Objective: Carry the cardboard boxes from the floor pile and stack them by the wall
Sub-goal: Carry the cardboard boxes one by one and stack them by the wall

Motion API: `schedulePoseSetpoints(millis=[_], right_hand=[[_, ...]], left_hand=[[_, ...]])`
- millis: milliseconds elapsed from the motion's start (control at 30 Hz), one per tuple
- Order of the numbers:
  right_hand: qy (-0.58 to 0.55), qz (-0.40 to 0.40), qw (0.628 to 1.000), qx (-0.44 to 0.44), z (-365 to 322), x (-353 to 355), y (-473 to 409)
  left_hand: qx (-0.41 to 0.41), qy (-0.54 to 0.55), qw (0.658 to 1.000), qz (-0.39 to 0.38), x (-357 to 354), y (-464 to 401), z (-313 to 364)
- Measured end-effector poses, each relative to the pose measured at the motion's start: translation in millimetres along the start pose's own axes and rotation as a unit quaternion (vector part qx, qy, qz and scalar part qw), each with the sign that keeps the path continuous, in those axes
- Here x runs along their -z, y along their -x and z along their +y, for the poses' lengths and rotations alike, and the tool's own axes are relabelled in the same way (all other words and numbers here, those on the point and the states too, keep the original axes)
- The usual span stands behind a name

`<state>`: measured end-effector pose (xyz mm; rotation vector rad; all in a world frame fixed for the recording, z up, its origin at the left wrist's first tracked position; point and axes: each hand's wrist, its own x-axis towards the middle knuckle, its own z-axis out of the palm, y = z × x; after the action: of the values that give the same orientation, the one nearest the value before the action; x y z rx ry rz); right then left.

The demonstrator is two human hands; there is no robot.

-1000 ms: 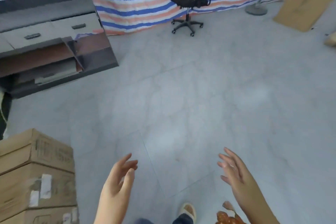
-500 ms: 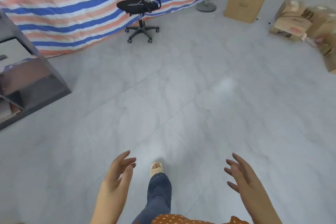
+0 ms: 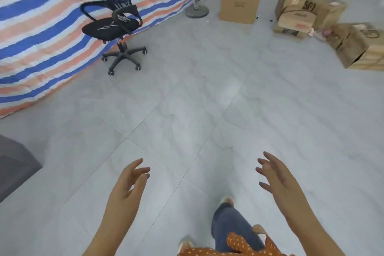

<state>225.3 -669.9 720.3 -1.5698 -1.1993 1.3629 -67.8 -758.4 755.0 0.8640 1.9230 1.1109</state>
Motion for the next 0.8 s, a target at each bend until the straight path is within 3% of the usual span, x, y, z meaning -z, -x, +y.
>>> schedulePoseSetpoints(millis=[200, 500, 800], right_hand=[[-0.014, 0.025, 0.999, -0.026, -15, 11, -121], [0.012, 0.023, 1.000, -0.013, -94, 58, -320], [0.035, 0.057, 0.998, -0.020, -133, 39, -486]], left_hand=[[0.010, 0.001, 1.000, -0.012, -72, -111, 42], [0.008, 0.019, 1.000, -0.015, -189, -267, 133], [0.004, 0.025, 1.000, -0.013, -250, -440, 187]])
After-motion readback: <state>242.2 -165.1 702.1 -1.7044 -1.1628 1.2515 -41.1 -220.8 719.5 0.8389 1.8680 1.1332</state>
